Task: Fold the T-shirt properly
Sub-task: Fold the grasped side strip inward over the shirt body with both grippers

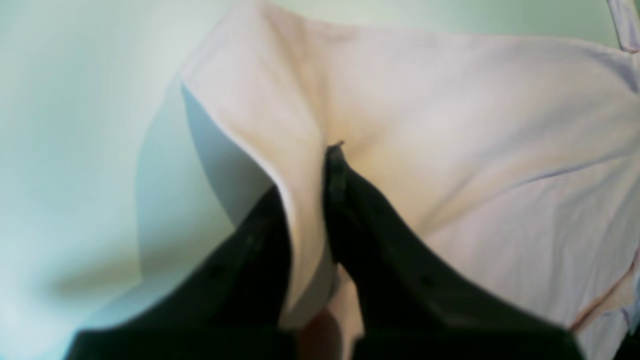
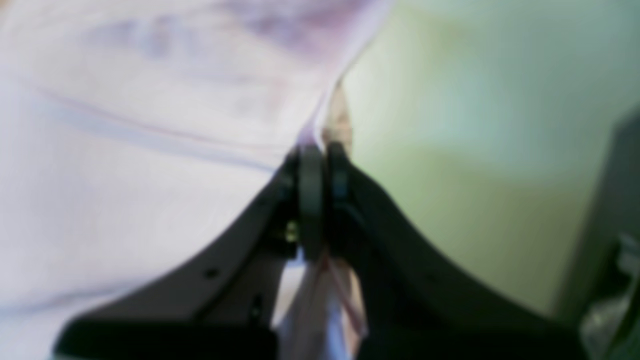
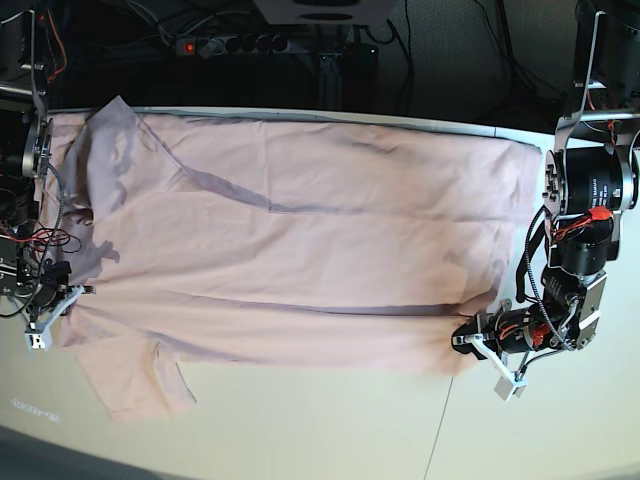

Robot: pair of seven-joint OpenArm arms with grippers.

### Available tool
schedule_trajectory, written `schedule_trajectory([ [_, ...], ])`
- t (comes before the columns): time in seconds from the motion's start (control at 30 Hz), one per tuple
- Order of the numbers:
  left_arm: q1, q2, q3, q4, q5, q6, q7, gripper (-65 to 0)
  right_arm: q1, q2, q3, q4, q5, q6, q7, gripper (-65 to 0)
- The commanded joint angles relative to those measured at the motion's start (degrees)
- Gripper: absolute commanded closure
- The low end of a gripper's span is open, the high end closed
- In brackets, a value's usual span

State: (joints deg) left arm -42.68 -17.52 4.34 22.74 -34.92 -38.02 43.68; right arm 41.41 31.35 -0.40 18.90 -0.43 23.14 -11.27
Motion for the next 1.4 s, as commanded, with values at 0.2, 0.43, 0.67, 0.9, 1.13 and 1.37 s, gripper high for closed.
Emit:
schedule_trajectory([
  [0.2,-2.08,-0.87,-0.07,1.95,-7.39,-1.98,6.32,0.0,1.68,4.46,0.11,2.47,5.97,5.90,0.59,0.0],
  [0.43,-2.05,-3.69,-0.07,5.55,-15.23,-1.98,14.16,0.0,1.57,5.68,0.11,5.05,11.17,6.45,-3.15,0.0],
  [0.67,-1.92,-4.26,-0.07,6.19,-26.93,-1.98,26.45,0.0,1.57,6.12,0.13,5.11,13.60,6.71,-4.42,0.0],
  [0.9,-1.86,-4.68,-0.07,6.19,-38.18,-1.98,36.32,0.0,1.55,7.41,0.13,5.11,18.97,6.73,-8.92,0.0],
  [1.13,-0.20,-5.57,-0.07,6.19,-41.55,-1.98,36.32,0.0,-1.68,10.49,0.17,7.04,24.39,6.93,-11.74,0.0],
  [1.37,2.82,-5.53,-0.07,6.19,-44.37,-1.98,36.32,0.0,-13.62,12.15,3.19,18.34,27.93,6.91,-11.78,0.0],
])
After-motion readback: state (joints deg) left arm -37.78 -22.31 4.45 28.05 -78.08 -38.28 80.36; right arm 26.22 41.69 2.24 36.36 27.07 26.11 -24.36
